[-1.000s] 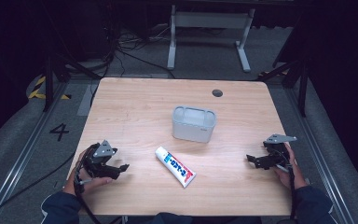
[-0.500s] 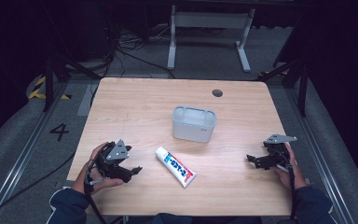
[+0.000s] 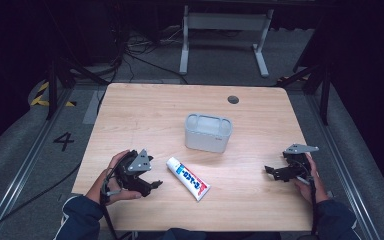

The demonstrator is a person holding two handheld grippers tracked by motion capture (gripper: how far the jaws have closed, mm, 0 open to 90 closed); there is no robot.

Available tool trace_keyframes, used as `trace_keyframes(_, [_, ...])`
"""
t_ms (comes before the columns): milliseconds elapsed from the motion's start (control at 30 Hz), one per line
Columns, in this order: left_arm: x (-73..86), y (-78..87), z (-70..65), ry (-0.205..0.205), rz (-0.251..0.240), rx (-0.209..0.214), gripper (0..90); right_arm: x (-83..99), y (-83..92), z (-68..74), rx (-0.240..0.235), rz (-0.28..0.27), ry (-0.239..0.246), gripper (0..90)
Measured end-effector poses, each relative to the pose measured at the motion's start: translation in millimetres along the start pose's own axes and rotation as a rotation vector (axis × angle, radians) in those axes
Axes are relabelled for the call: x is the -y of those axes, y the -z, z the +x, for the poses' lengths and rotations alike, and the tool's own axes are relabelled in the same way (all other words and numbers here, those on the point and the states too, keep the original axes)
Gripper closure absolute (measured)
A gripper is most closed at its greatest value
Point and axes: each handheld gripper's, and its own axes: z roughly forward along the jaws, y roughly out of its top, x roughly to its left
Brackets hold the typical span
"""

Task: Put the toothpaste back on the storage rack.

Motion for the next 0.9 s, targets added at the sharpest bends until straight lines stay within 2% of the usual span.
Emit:
trace_keyframes(200, [-20.8, -11.8, -2.1, -0.059, 0.027, 0.039, 16.5, 0.2, 0.3, -0.1, 0.002, 0.001, -0.001, 0.1])
trace_keyframes(267, [-29.2, -15.9, -2.4, -0.09, 0.062, 0.049, 16.6, 0.3, 0.3, -0.2, 0.002, 0.001, 0.001, 0.1])
trace_keyframes(467, [-48.6, -23.6, 1.5, -0.139, 0.093, 0.083, 16.2, 0.5, 0.5, 0.0, 0.005, 0.001, -0.001, 0.2])
trace_keyframes(733, [-63.3, -38.7, 1.7, -0.207, 0.144, 0.135, 17.4, 0.8, 0.9, 0.0, 0.006, 0.0, -0.004, 0.2])
trace_keyframes(900, [-68.6, -51.8, 2.2, -0.233, 0.182, 0.156, 19.2, 0.8, 1.0, -0.1, 0.007, 0.0, -0.004, 0.2])
